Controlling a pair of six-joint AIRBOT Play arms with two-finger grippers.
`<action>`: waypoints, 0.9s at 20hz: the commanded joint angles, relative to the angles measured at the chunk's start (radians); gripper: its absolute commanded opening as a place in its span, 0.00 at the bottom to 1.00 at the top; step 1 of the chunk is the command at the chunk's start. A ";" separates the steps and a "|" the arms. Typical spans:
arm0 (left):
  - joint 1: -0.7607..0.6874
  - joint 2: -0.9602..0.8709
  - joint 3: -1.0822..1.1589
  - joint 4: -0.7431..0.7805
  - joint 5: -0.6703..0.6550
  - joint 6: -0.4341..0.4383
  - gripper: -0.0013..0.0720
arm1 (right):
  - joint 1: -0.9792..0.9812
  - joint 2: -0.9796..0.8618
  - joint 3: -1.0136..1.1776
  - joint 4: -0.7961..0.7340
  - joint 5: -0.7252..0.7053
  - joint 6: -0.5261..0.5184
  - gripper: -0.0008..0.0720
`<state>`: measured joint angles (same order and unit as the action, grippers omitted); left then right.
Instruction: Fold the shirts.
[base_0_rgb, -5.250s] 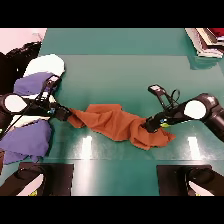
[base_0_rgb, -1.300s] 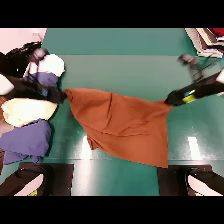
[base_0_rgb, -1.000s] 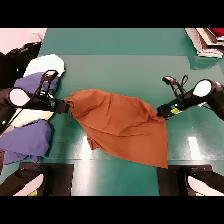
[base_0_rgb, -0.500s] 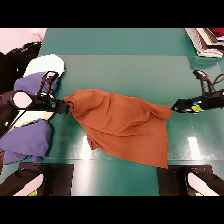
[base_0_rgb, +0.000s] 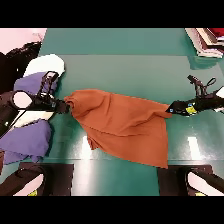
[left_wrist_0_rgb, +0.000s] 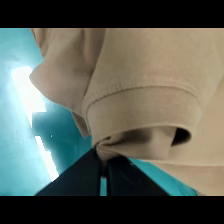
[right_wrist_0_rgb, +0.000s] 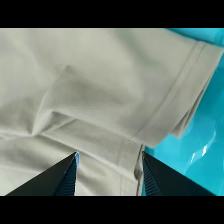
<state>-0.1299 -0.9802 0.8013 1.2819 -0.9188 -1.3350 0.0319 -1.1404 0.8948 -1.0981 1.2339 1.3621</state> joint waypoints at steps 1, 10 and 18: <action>0.000 0.000 0.029 0.006 0.013 0.000 0.06 | 0.004 -0.020 0.011 0.006 -0.012 -0.001 0.63; 0.002 -0.001 0.320 0.140 -0.043 -0.095 0.76 | 0.004 0.052 0.008 0.004 -0.012 -0.002 0.63; 0.385 -0.205 0.297 -0.345 -0.233 -0.159 0.76 | 0.004 0.095 0.008 0.004 0.000 -0.002 0.63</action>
<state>0.1326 -1.1080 1.1057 1.1858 -1.0672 -1.4975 0.0345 -1.0573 0.9024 -1.0939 1.2266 1.3602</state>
